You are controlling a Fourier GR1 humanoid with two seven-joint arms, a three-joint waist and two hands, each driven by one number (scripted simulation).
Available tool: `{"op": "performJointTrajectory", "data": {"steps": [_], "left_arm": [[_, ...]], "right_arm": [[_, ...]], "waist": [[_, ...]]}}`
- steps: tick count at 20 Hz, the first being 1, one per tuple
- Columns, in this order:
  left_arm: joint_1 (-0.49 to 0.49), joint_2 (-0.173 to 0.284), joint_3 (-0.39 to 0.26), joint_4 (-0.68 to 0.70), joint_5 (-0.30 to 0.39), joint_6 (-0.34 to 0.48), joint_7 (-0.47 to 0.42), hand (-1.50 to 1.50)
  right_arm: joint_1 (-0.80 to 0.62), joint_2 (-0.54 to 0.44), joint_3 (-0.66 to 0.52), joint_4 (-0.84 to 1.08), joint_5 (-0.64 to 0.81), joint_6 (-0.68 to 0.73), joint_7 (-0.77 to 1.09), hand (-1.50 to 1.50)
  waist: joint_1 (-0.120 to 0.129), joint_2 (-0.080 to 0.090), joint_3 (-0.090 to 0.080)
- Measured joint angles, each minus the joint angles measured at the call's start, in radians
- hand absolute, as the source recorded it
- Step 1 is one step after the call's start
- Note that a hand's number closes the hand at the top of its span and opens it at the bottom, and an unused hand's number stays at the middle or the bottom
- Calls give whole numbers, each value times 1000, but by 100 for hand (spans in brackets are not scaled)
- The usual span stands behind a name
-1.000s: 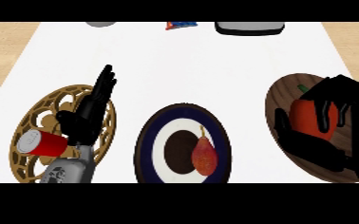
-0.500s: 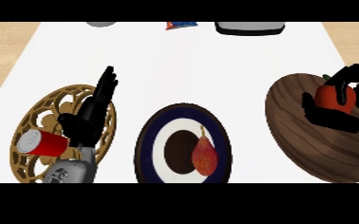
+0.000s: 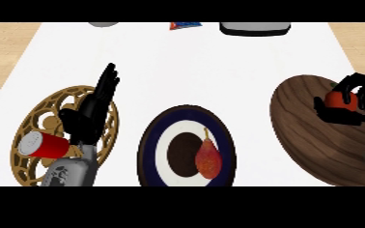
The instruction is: Pick the bell pepper from the plate and place it in the bowl
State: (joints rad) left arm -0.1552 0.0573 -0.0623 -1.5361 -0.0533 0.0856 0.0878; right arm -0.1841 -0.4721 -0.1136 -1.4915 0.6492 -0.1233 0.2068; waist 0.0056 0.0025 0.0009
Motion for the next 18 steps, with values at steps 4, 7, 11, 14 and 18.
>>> {"op": "performJointTrajectory", "data": {"steps": [4, 7, 11, 14, 18], "left_arm": [[0, 5, 6, -8, 4, -6, 13, 0], [-15, -3, 5, 3, -4, 2, 15, 0], [4, 2, 8, -9, -1, -7, 4, 0], [18, 6, 13, -13, 2, -12, -4, 0], [32, -9, 1, -6, -9, -5, -18, 0]], "right_arm": [[19, -11, -45, 106, -118, 79, -122, -150], [8, -6, -70, 171, -182, 116, -217, -150], [-4, 24, -112, 186, -260, 121, -311, -150], [3, 52, -147, 146, -310, 100, -353, -150], [14, 50, -226, 99, -403, 116, -361, -150]], "waist": [[-2, -1, 0], [-3, -1, 0], [-4, -2, 0], [-7, -3, 0], [-9, -4, -1]]}}
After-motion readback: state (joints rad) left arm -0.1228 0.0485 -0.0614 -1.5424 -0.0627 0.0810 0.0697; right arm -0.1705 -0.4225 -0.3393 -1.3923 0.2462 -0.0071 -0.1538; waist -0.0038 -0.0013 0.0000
